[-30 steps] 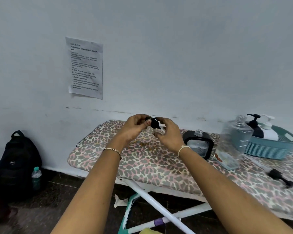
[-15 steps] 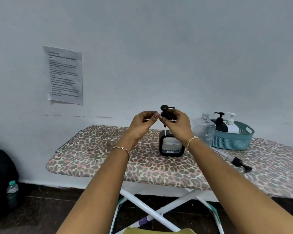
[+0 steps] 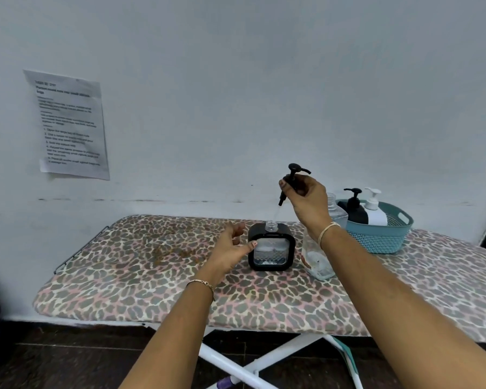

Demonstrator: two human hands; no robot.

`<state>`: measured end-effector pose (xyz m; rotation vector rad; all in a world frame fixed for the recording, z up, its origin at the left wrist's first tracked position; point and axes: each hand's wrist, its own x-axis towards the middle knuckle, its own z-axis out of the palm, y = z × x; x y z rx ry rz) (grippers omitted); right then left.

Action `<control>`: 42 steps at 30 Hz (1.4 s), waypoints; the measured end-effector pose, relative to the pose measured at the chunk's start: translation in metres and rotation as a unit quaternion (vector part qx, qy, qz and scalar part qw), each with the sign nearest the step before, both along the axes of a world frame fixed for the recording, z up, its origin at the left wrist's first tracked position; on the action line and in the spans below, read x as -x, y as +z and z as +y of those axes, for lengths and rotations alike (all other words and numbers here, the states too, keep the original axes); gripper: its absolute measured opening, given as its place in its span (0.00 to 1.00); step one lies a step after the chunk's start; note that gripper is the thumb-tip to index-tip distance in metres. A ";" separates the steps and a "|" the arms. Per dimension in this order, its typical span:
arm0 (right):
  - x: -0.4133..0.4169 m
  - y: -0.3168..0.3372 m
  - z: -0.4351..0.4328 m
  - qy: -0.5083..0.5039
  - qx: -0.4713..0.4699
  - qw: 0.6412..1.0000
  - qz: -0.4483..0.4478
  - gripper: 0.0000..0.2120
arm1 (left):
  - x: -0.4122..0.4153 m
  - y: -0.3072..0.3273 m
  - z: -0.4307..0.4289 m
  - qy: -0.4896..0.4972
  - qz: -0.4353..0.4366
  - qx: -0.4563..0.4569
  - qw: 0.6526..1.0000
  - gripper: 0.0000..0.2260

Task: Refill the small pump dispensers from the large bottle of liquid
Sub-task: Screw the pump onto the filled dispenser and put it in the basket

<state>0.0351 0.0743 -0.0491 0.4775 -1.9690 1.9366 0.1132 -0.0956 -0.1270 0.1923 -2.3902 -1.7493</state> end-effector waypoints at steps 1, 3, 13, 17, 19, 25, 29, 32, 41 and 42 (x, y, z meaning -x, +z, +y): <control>0.004 -0.002 -0.001 0.004 -0.002 1.000 -0.004 0.09 | 0.004 -0.003 0.001 0.000 -0.003 0.004 1.000 0.30; 0.009 -0.006 -0.003 0.013 -0.006 1.000 -0.013 0.08 | 0.011 -0.009 0.001 0.002 -0.011 0.001 1.000 0.34; 0.019 -0.036 -0.014 0.059 -0.033 0.997 -0.043 0.11 | 0.037 -0.040 0.012 -0.026 -0.032 -0.068 0.997 0.38; 0.021 -0.032 -0.012 0.084 -0.046 0.995 -0.042 0.12 | 0.040 -0.047 0.014 -0.015 -0.025 -0.083 0.996 0.38; 0.022 -0.033 -0.013 0.090 -0.055 0.994 -0.043 0.15 | 0.041 -0.050 0.013 -0.015 -0.027 -0.084 0.996 0.39; 0.023 -0.044 -0.010 0.094 -0.081 0.991 -0.044 0.15 | 0.041 -0.054 0.011 -0.019 -0.029 -0.090 0.995 0.37; 0.022 -0.043 -0.007 0.104 -0.076 0.990 -0.049 0.14 | 0.042 -0.053 0.010 -0.024 -0.034 -0.070 0.997 0.36; 0.022 -0.044 -0.005 0.123 -0.093 0.987 -0.050 0.15 | 0.042 -0.050 0.009 -0.032 -0.036 -0.029 0.998 0.35; 0.019 -0.053 0.002 0.177 -0.204 0.959 -0.084 0.14 | 0.043 -0.043 0.007 -0.053 -0.038 0.013 0.998 0.30; 0.017 -0.055 0.001 0.179 -0.195 0.960 -0.087 0.14 | 0.043 -0.042 0.007 -0.054 -0.038 0.018 0.998 0.30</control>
